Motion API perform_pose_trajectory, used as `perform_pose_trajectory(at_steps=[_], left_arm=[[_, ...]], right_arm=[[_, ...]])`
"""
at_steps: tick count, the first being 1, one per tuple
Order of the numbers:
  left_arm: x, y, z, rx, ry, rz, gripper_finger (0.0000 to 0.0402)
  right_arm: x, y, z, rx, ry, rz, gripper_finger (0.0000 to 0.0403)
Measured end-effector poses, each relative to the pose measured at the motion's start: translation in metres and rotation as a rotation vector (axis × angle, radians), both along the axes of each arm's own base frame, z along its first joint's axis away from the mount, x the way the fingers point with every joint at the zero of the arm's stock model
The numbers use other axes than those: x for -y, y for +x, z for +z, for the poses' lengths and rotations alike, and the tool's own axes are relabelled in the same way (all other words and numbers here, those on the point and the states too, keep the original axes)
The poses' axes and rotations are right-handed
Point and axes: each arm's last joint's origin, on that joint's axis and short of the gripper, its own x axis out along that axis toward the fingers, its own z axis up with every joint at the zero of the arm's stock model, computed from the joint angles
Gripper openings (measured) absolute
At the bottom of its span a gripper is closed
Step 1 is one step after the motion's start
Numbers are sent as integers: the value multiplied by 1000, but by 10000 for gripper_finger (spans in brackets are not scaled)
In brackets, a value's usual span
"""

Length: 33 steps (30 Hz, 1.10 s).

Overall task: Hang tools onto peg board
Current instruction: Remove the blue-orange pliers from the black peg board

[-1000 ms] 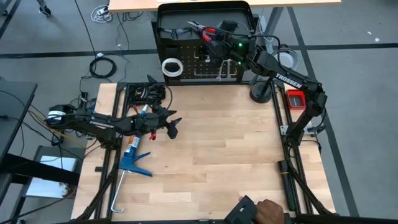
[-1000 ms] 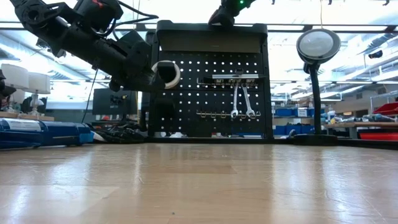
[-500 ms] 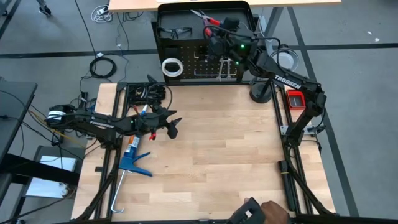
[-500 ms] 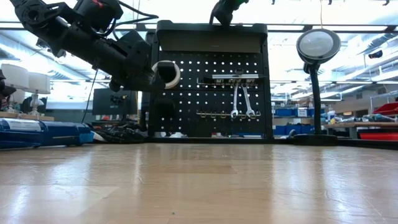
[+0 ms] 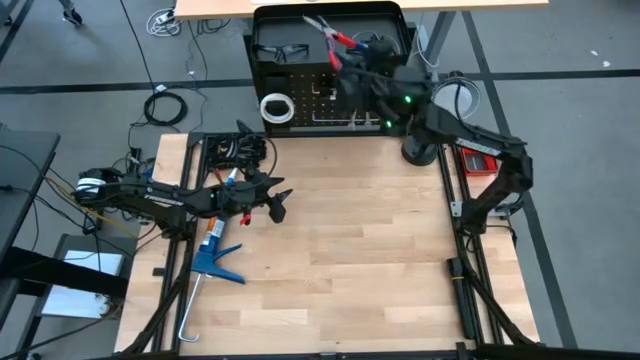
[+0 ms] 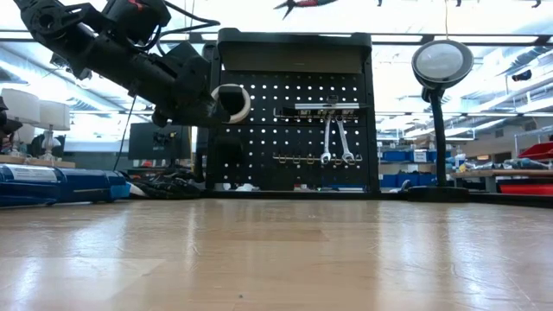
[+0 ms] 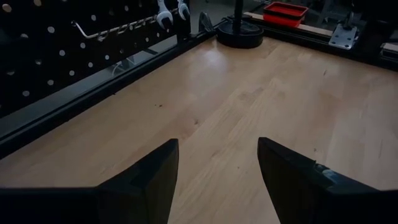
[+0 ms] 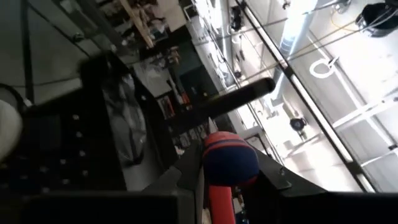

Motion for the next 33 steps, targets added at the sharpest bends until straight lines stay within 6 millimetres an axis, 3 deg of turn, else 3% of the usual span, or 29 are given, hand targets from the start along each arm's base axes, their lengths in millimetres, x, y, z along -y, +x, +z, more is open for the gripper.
perform_pose_trajectory(at_steps=[9,15,20,25,33], left_arm=[[-1,0,0,-16,33,21,223],[-2,-1,0,-22,59,70,223],[-2,-2,1,-23,65,82,223],[-3,-1,1,-14,68,90,223],[-3,-1,4,19,74,120,223]], right_arm=[[-93,-10,1,-66,99,-9,82],[-136,-18,-30,-163,242,-92,82],[-171,-33,-57,-117,467,-30,82],[-200,-34,-107,-100,546,-18,82],[-221,-30,-218,-36,549,20,82]])
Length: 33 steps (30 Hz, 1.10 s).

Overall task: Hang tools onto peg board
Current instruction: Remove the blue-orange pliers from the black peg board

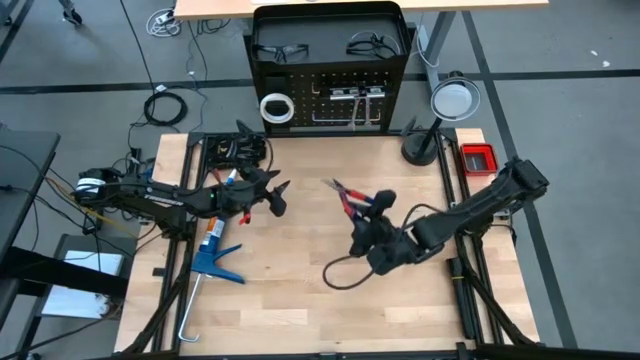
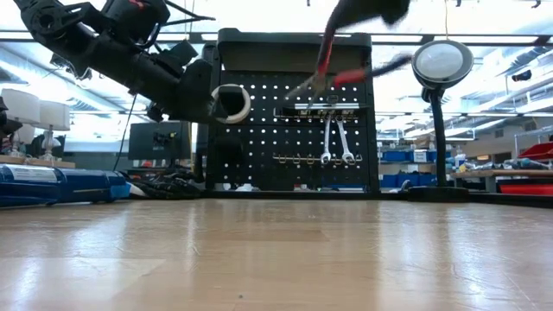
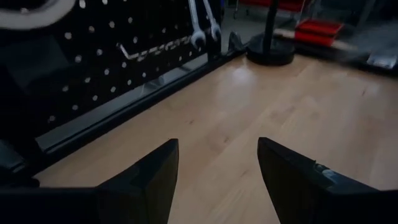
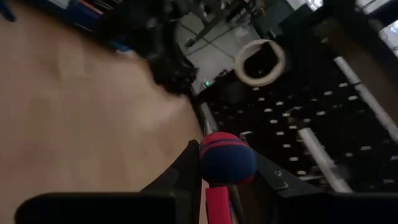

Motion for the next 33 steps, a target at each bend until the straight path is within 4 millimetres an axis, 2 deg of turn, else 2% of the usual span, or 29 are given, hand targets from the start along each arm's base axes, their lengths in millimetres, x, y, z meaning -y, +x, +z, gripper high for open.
perform_pose_trajectory(at_steps=[3,9,17,25,30,33], left_arm=[[0,1,3,32,2,0,223],[-1,1,5,55,5,6,223],[-4,1,5,37,25,14,223],[-4,1,6,82,-3,24,223],[-4,1,6,85,-5,26,223],[-5,1,7,87,6,58,223]], right_arm=[[0,-5,-36,41,-3,27,83],[8,-18,-74,167,40,31,85],[24,-29,-109,111,84,33,86],[25,-20,-148,17,46,9,89],[18,-12,-164,-43,92,169,125],[15,-7,-161,18,171,237,162]])
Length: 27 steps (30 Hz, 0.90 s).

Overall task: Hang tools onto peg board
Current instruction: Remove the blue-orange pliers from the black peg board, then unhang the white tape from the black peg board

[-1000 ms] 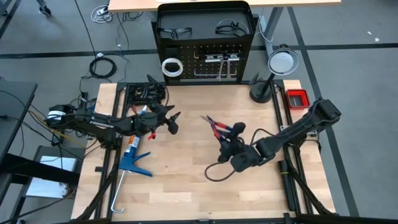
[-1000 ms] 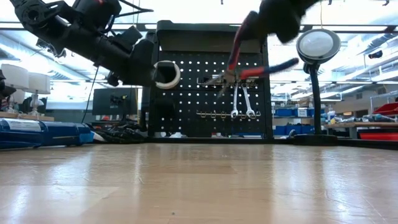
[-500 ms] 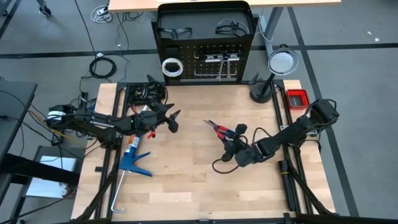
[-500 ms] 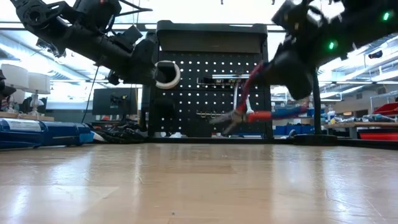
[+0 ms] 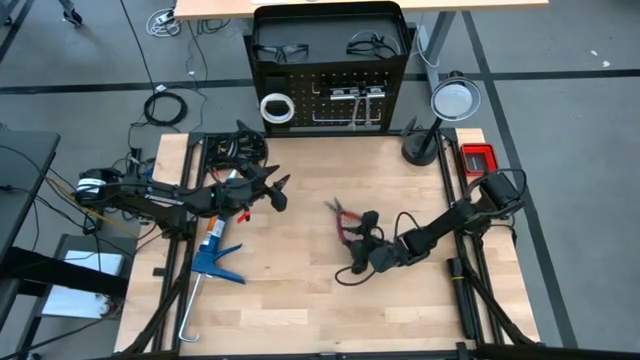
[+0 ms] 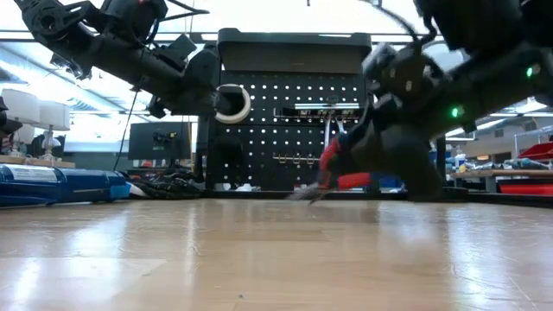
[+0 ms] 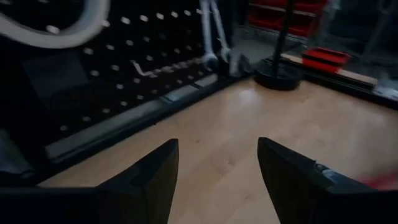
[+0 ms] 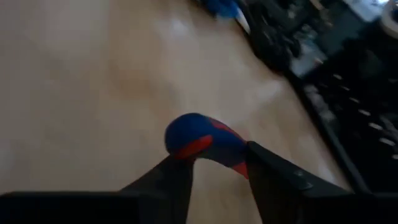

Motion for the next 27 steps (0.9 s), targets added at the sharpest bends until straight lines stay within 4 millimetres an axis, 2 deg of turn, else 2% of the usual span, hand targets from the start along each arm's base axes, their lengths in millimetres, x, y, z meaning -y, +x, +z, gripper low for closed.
perform_pose_trajectory(at_steps=[4,10,12,18,21,24,27], left_arm=[[-1,-1,1,-7,22,42,223],[-1,-1,-1,-29,31,47,223],[-1,-1,0,-33,39,44,224],[-10,-4,-1,-47,51,112,223],[-21,-7,-1,-71,75,187,224],[-36,-12,0,-91,93,274,224],[-52,-16,2,-57,79,292,224]], right_arm=[[-2,2,5,46,66,28,207],[-5,9,35,139,54,62,246],[-7,13,46,166,40,83,251],[-12,23,63,187,-12,102,252],[-15,26,74,190,-85,69,249],[-15,27,94,192,-193,34,247],[-5,24,110,172,-290,-17,244]])
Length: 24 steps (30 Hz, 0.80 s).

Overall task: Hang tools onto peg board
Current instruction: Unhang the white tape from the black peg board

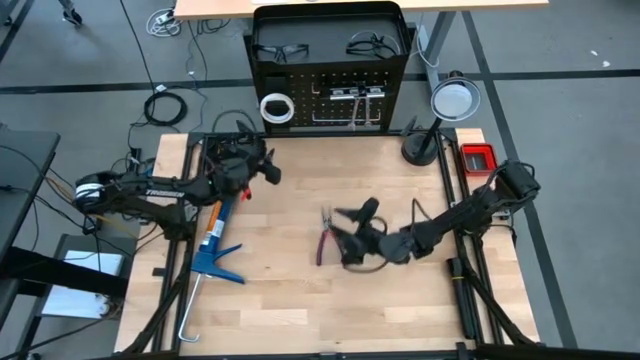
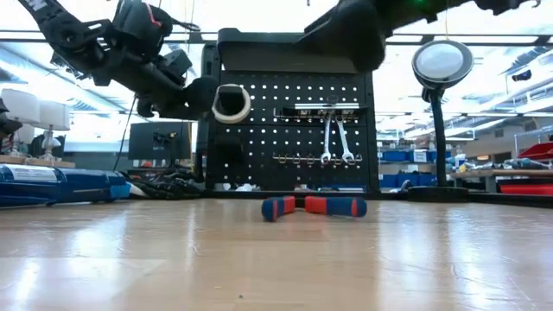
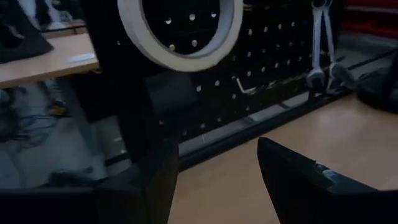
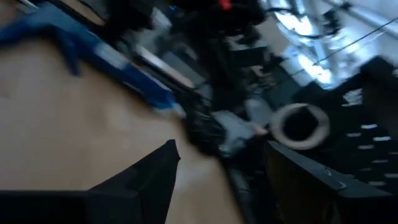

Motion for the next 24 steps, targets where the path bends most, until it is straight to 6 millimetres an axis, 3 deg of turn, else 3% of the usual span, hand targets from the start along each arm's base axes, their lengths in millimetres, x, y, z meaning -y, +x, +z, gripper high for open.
perform_pose_trajectory(at_steps=[5,12,18,24], left_arm=[[-24,-8,4,79,-25,-53,224],[-45,-17,15,196,15,-80,224],[-55,-24,11,228,-47,-42,224],[-55,-24,18,289,-10,-47,224]], right_arm=[[31,-14,15,35,-2,-42,235],[66,-46,-13,64,31,-103,229],[92,-70,-35,167,66,-120,229],[102,-75,-41,193,81,-108,229]])
